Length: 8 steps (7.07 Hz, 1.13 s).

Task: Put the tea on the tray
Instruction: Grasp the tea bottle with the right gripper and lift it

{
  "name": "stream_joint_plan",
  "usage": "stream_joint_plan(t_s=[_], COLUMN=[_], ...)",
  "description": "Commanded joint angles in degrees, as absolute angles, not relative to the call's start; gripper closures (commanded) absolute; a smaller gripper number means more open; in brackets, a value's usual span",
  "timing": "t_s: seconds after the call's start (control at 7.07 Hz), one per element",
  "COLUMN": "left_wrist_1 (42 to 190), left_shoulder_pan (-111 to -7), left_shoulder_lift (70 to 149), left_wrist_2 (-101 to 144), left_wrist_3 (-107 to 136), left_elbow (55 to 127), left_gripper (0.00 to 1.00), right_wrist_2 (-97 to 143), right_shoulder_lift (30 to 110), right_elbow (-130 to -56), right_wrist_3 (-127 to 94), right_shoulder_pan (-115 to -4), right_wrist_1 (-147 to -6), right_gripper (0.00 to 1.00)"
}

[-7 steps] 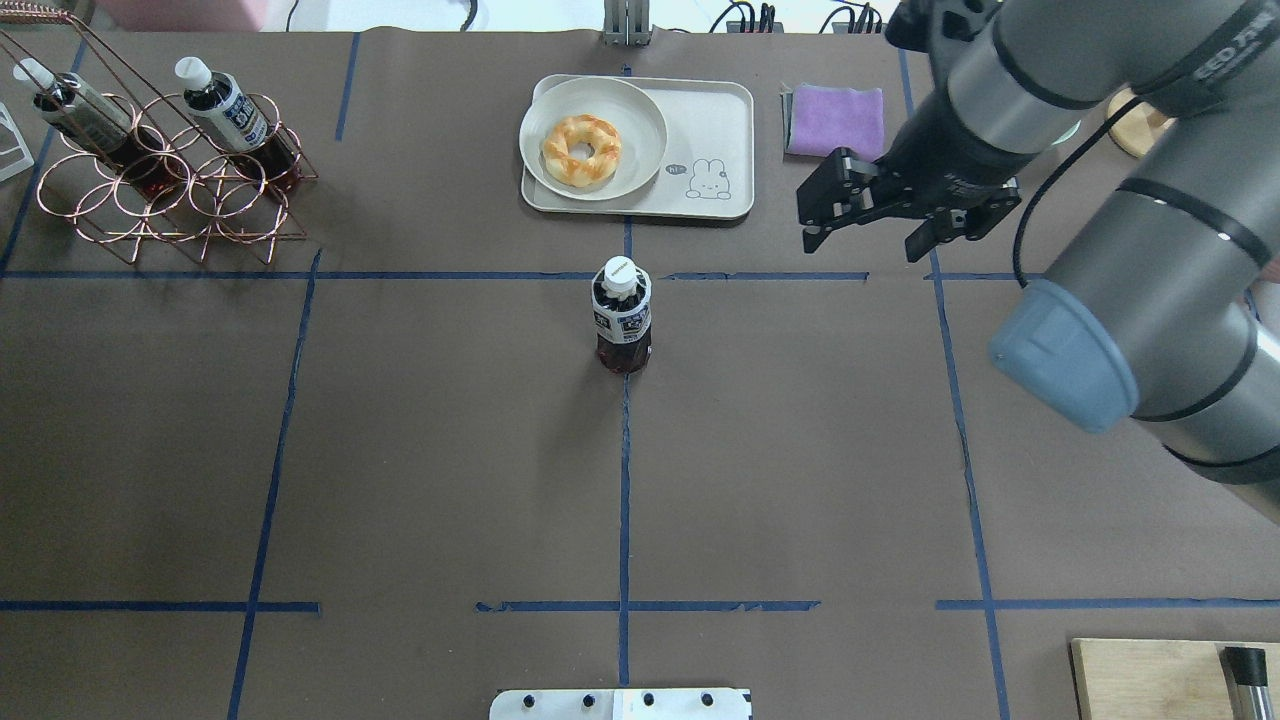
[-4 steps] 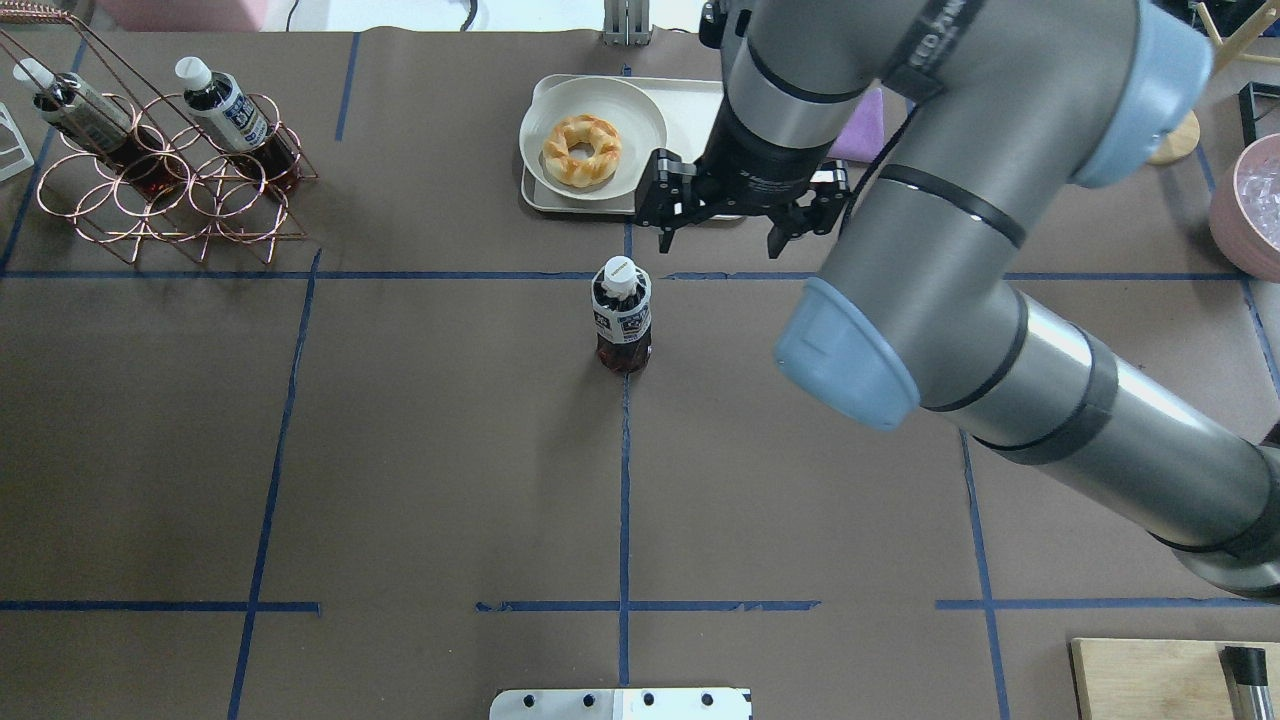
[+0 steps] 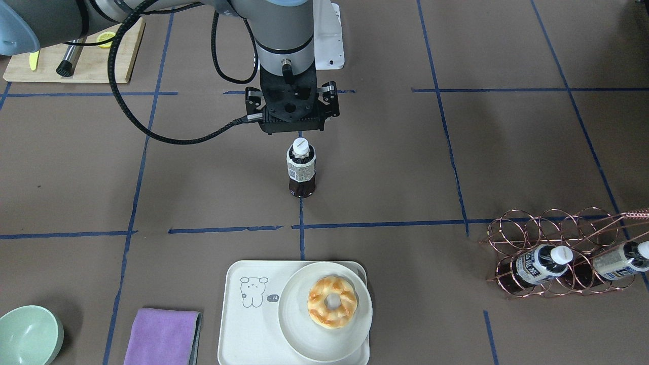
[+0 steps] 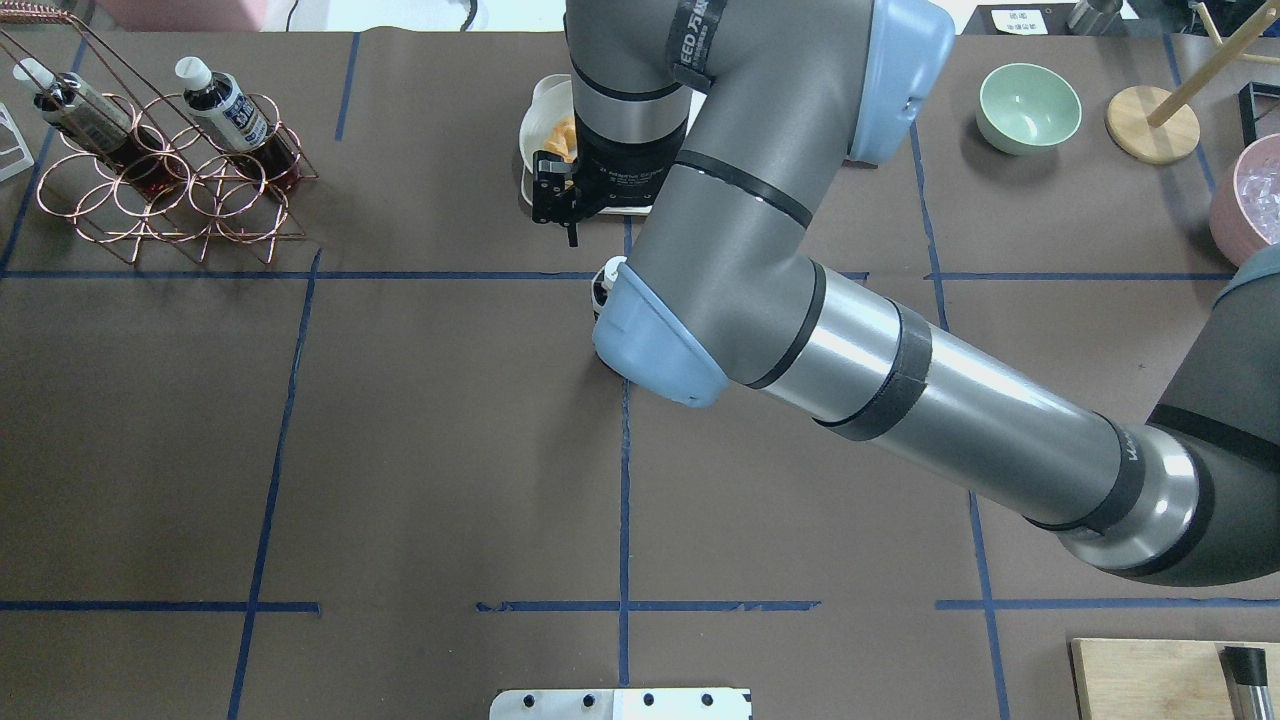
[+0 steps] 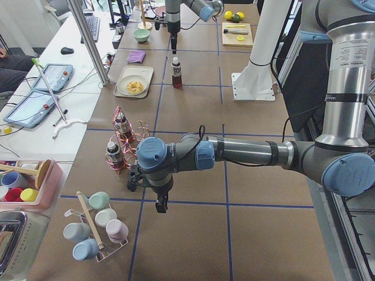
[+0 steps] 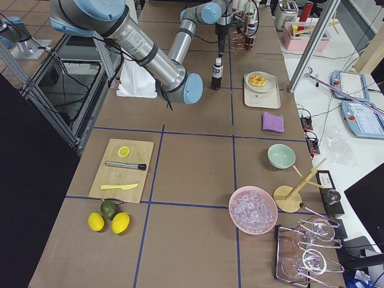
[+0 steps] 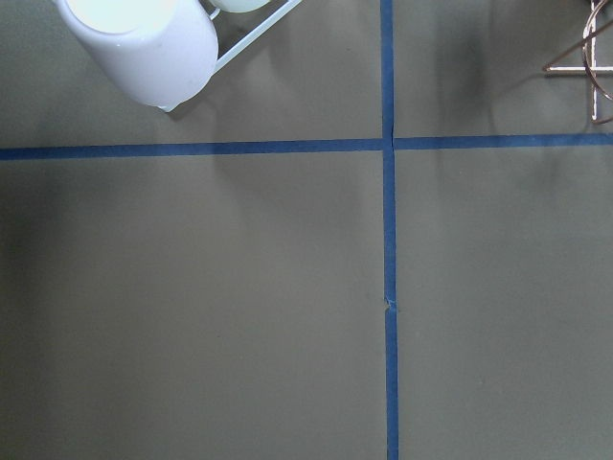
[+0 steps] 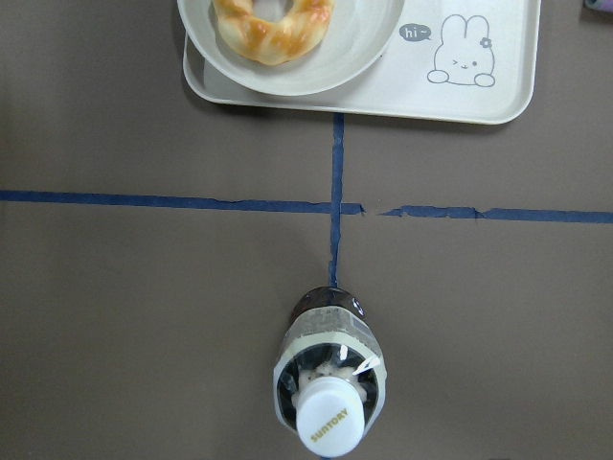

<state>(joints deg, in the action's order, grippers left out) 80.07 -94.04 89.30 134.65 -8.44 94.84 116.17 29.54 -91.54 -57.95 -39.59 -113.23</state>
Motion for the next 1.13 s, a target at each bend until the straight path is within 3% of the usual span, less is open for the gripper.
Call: stream_joint_plan(t_s=[0.0,0.28,0.57,0.99], left_wrist_1=[80.9,81.7,81.7,82.1], left_shoulder_pan=[-94.0,-94.0,-94.0,-94.0], left_shoulder_lift=[89.3,89.3,89.3,89.3], left_wrist_2=[134.6,134.6,134.6,134.6], left_wrist_3=[-8.4,-8.4,-8.4,-8.4], left_elbow=[94.4,94.0,94.0,93.9], left_gripper=[0.00,0.00,0.00,0.00], right_wrist_2=[115.8,115.0,115.1,115.1], right_shoulder_lift=[29.0,29.1,29.3,29.9], right_elbow=[-89.1,-85.8,-85.9,-85.9], right_wrist_3=[-57.5,-57.6,-57.5,-57.4], right_shoulder_pan=[-39.4,-38.2,-37.8,-37.7], right_wrist_1=[-112.9,-109.2,-109.2,-109.2], right_gripper=[0.05,0.09,0.19,0.26])
